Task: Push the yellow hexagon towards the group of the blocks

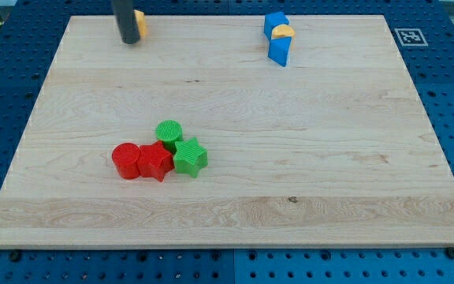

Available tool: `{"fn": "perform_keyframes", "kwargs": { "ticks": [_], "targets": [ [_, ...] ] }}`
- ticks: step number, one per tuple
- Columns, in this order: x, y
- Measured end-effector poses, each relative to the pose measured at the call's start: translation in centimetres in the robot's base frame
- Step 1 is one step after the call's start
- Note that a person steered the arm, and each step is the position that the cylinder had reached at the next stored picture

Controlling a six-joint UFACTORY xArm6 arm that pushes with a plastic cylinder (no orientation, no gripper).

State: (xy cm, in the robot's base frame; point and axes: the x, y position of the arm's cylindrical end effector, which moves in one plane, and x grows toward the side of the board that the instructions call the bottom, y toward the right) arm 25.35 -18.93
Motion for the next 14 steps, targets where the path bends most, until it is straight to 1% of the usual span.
{"fn": "perform_keyframes", "kwargs": {
  "ticks": [1, 2, 3, 4, 5, 6, 7, 9, 11, 12, 13, 14],
  "targets": [
    [-0.2, -2.1],
    [-2.2, -2.5],
    [-1.1, 0.9],
    [-1.1, 3.6],
    [-3.1, -0.9],
    [-5.9, -2.0],
    [-5.9, 1.4],
    [-1.4, 9.6],
    [-1.4, 16.0],
    [-3.8, 14.0],
    [-4.9, 14.7],
    [-2.7, 17.8]
  ]
}}
